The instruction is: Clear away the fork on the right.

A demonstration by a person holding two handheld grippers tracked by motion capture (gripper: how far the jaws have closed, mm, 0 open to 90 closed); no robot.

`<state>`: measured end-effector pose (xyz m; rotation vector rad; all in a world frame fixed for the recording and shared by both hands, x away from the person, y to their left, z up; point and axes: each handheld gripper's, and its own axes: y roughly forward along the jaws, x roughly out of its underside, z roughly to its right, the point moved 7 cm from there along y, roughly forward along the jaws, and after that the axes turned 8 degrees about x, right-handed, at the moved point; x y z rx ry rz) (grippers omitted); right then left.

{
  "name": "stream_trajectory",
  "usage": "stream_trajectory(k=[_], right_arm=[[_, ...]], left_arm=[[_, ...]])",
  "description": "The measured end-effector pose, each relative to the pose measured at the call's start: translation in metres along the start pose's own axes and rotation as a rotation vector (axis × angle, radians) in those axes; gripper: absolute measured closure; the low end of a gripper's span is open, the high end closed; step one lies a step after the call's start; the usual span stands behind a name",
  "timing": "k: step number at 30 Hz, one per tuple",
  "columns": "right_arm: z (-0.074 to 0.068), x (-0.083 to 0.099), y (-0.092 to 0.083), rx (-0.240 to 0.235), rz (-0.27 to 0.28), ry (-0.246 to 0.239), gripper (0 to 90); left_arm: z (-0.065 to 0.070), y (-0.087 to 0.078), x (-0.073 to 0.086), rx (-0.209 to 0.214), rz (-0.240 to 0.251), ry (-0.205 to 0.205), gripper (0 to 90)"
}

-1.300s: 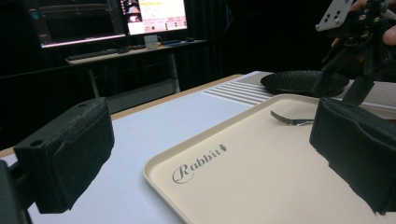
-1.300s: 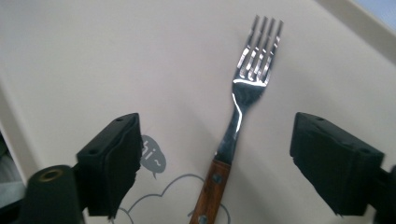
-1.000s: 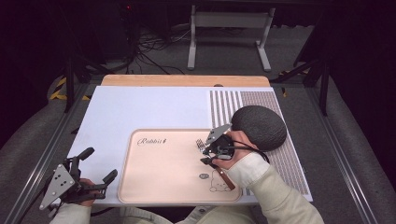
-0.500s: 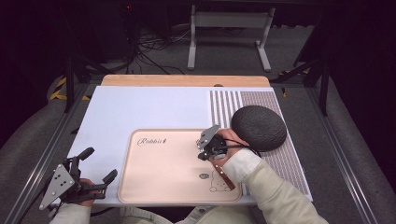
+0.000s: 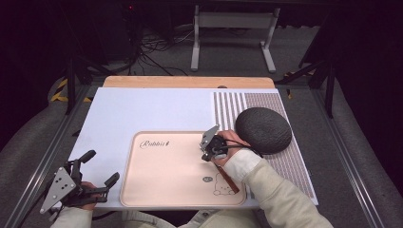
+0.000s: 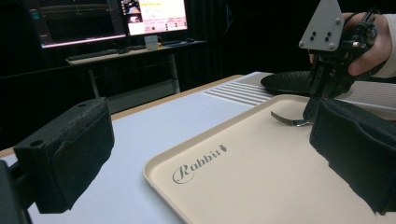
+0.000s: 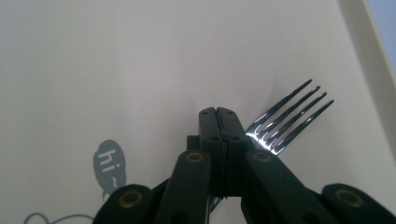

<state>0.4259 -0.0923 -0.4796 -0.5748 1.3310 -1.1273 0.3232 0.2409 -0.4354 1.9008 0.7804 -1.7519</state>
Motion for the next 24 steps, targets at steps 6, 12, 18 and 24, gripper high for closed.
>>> stream_trajectory(k=[6,12,18,24], right_arm=[[0.0008,0.0014,0.0042,-0.011,-0.012,-0.005,90.0],[0.0012,0.0033,0.0066,0.0,-0.036,0.015,90.0],[0.004,0.0067,0.008,0.001,-0.061,0.029,90.0],[0.0075,0.0088,0.0086,0.024,-0.071,0.057,90.0]], left_arm=[[-0.0003,-0.0002,-0.0002,-0.001,0.001,0.003,0.2],[0.0002,0.0,-0.0003,0.001,0.001,0.001,0.2],[0.0002,-0.0001,-0.0003,0.001,0.002,0.001,0.2],[0.0001,-0.0002,-0.0004,0.001,0.002,0.001,0.3]])
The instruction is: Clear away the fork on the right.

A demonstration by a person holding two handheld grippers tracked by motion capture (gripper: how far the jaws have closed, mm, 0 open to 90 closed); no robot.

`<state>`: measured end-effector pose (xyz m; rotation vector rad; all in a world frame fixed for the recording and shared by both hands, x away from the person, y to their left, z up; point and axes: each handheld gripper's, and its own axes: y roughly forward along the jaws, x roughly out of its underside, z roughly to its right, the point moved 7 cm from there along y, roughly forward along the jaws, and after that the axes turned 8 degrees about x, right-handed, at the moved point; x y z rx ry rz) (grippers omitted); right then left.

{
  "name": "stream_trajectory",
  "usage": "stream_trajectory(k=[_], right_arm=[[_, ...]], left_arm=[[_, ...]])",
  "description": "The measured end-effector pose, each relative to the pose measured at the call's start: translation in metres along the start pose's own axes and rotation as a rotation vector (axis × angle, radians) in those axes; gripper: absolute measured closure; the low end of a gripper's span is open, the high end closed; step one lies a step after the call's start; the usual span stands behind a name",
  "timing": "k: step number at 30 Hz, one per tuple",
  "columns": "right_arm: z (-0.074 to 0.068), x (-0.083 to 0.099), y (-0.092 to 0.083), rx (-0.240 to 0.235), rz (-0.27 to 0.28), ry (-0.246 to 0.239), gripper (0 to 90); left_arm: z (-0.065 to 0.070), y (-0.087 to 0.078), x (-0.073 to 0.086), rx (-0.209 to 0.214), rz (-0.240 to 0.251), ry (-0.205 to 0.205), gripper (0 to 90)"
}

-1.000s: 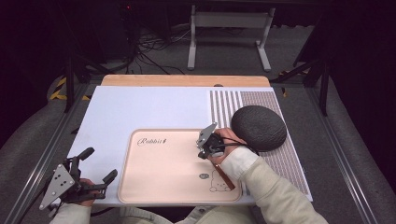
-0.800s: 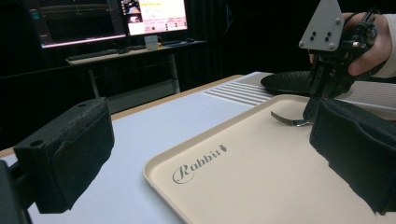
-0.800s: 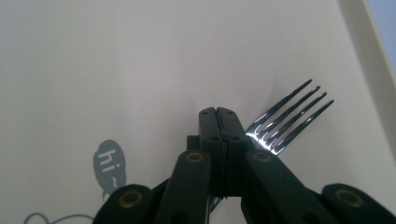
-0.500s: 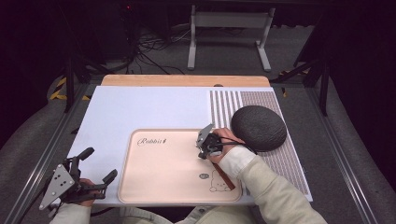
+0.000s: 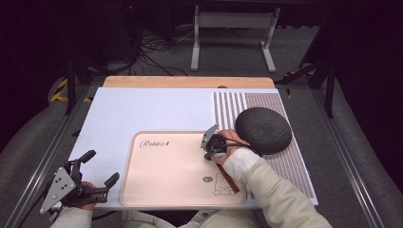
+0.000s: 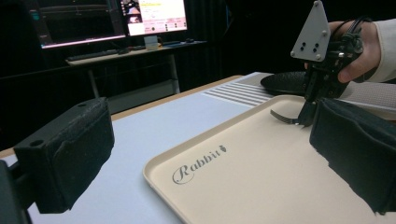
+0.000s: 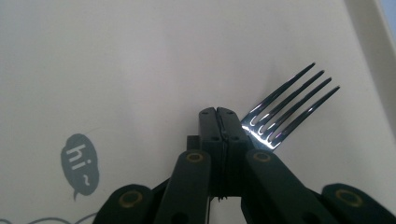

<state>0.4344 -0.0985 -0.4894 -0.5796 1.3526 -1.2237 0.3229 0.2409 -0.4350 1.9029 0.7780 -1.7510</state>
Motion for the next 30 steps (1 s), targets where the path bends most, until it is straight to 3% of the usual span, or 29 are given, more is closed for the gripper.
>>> stream_trajectory(k=[30], right_arm=[[0.031,0.03,-0.008,0.083,-0.044,0.164,90.0]], left_arm=[[0.0,0.001,0.0,0.001,-0.002,-0.001,0.3]])
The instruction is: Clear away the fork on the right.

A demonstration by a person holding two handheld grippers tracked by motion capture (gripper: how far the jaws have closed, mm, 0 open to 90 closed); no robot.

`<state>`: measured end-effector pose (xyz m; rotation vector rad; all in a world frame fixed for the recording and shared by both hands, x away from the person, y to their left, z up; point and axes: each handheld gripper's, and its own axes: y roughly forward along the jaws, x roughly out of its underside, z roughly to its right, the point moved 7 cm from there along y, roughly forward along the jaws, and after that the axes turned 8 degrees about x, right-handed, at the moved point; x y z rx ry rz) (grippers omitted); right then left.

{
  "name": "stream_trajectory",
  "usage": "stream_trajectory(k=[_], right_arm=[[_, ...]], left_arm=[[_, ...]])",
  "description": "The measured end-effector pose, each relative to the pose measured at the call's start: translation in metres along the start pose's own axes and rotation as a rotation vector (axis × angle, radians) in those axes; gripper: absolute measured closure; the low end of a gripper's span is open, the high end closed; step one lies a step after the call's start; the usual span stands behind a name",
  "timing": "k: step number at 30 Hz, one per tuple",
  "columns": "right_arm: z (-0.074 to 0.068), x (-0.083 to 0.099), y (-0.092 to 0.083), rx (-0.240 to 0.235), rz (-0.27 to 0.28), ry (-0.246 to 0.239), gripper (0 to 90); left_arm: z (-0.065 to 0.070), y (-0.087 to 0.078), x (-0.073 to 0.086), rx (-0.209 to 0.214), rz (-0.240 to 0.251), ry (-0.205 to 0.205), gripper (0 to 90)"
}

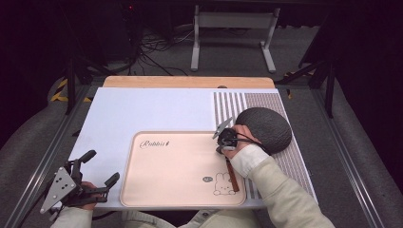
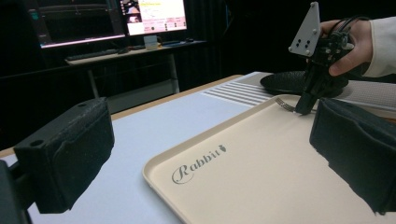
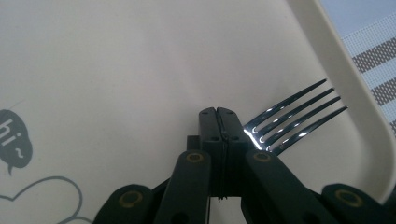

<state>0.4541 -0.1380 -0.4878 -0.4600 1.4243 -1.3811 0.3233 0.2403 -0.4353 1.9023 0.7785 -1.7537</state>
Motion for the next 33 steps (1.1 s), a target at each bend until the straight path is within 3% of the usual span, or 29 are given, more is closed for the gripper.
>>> stream_trajectory(k=[16,29,33], right_arm=[[0.011,0.012,-0.004,0.022,-0.023,0.063,90.0],[0.014,0.016,-0.005,0.033,-0.027,0.078,90.0],[0.013,0.015,-0.008,0.032,-0.001,0.075,87.6]], left_arm=[[0.0,0.001,0.0,0.001,-0.003,0.001,0.2],[0.0,0.001,0.0,0.003,-0.002,0.001,0.2],[0.0,0.002,0.0,0.003,-0.002,0.0,0.3]])
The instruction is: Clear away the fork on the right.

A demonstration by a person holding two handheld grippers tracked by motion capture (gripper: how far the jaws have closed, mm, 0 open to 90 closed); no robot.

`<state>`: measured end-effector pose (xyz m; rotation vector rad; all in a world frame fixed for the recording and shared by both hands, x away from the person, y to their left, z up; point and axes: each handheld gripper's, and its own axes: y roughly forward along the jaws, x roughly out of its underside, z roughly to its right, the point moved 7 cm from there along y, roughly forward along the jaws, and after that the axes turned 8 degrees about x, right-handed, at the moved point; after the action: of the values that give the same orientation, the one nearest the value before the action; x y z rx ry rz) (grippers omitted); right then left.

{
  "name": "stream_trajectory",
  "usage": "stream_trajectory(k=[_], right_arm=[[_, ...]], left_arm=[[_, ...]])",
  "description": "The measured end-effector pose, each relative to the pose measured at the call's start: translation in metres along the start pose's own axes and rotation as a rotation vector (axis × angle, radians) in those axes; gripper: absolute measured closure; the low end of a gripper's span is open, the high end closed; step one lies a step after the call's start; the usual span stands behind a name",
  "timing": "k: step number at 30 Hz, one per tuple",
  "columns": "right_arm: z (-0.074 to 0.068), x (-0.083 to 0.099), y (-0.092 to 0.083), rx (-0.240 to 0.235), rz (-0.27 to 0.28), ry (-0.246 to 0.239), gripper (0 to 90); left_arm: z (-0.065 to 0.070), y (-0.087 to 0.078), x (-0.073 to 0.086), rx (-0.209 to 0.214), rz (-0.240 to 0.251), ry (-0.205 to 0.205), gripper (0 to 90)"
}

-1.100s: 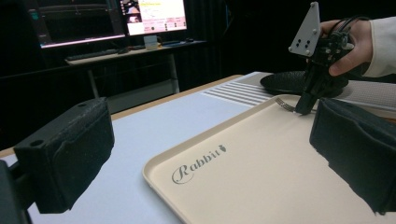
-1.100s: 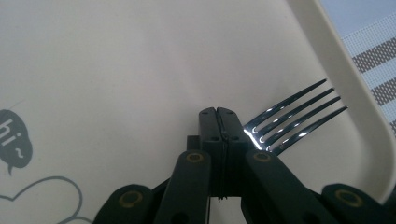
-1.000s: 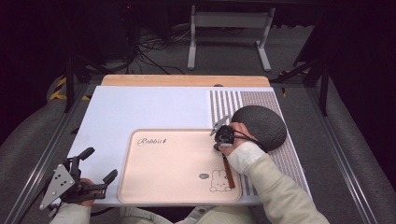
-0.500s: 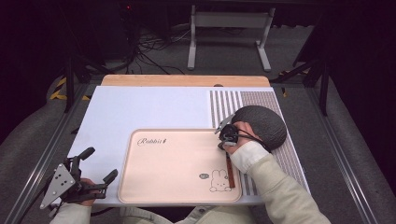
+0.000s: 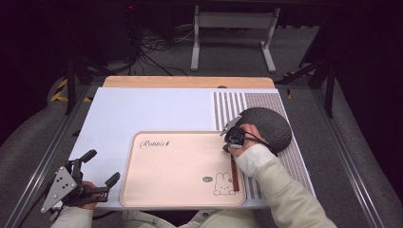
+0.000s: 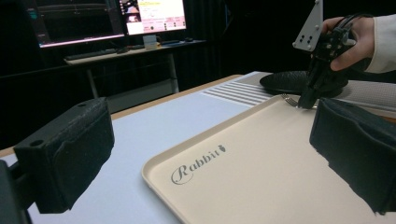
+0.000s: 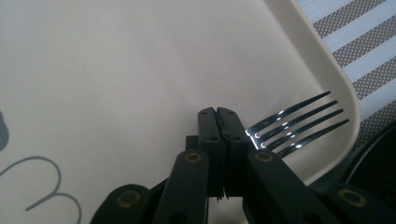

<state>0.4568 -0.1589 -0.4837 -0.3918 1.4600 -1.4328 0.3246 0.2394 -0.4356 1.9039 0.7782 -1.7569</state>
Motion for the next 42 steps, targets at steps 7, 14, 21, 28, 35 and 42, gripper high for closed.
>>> stream_trajectory(k=[7,14,21,28,35,42], right_arm=[[0.005,-0.005,-0.018,0.032,0.108,0.004,52.5],[0.012,0.0,-0.053,0.053,0.281,0.067,25.0],[0.019,0.015,-0.08,0.086,0.407,0.105,17.8],[0.026,0.036,-0.1,0.131,0.492,0.144,13.5],[0.032,0.058,-0.115,0.167,0.569,0.178,10.7],[0.035,0.08,-0.119,0.187,0.641,0.224,7.7]], left_arm=[[0.0,-0.001,0.0,0.0,0.0,0.0,0.2],[0.0,0.001,0.0,0.002,-0.002,0.001,0.2],[0.001,0.002,0.0,0.004,-0.004,0.001,0.2],[0.001,0.002,0.0,0.004,-0.002,0.0,0.2],[0.001,0.003,0.0,0.004,-0.005,0.002,0.3],[0.001,0.004,0.0,0.005,-0.007,0.001,0.2]])
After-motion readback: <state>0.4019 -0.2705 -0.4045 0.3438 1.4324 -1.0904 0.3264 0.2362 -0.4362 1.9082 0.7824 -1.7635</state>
